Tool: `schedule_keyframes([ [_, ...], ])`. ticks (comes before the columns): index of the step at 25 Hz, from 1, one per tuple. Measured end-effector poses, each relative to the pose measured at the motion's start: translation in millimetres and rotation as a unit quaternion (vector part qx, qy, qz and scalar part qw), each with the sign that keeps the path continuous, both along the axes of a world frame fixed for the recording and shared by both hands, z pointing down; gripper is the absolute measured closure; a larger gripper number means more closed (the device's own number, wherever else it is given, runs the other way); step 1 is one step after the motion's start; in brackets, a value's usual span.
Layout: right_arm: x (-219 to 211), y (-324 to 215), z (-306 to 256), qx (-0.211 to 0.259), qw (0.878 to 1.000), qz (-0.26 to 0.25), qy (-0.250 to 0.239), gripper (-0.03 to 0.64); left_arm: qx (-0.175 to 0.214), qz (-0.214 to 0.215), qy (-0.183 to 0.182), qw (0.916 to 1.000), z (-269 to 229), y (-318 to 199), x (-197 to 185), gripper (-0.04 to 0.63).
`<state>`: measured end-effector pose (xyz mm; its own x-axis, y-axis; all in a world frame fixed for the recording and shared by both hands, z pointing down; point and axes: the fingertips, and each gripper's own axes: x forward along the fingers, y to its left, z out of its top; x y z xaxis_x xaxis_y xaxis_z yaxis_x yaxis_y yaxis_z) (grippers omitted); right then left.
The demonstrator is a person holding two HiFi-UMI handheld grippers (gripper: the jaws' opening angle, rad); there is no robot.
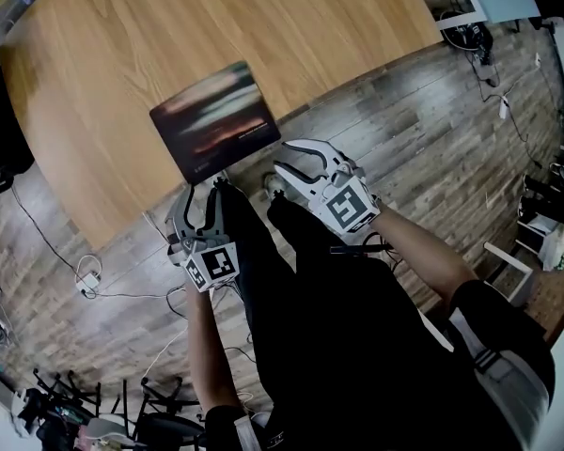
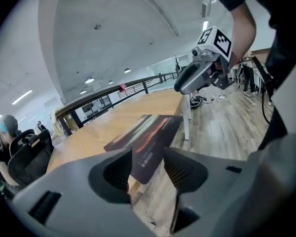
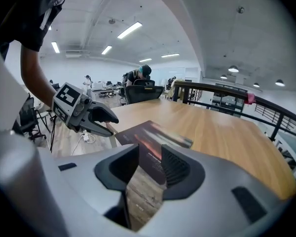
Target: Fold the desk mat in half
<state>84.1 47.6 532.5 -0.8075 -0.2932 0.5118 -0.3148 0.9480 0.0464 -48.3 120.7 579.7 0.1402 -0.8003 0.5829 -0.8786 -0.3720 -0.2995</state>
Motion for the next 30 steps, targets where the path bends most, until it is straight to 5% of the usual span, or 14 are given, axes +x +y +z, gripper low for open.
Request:
schedule_keyframes([
  [8, 7, 1, 46, 0.041, 0.995, -0.044, 0.082, 0.446, -0.024, 0.026, -0.118, 0.9924, 35, -1, -9, 0.387],
  [13, 6, 0, 75, 0.080, 0.983, -0.076, 0.146, 0.431, -0.036, 0.041, -0.136, 0.9892, 47, -1, -10, 0.386],
  [21, 7, 1, 113, 0.147, 0.946, -0.136, 0.255, 0.417, -0.050, 0.042, -0.164, 0.9843, 54, -7, -21, 0.383],
  [30, 2, -6, 129, 0.188, 0.926, -0.146, 0.292, 0.416, -0.065, 0.050, -0.160, 0.9836, 58, -11, -22, 0.384],
])
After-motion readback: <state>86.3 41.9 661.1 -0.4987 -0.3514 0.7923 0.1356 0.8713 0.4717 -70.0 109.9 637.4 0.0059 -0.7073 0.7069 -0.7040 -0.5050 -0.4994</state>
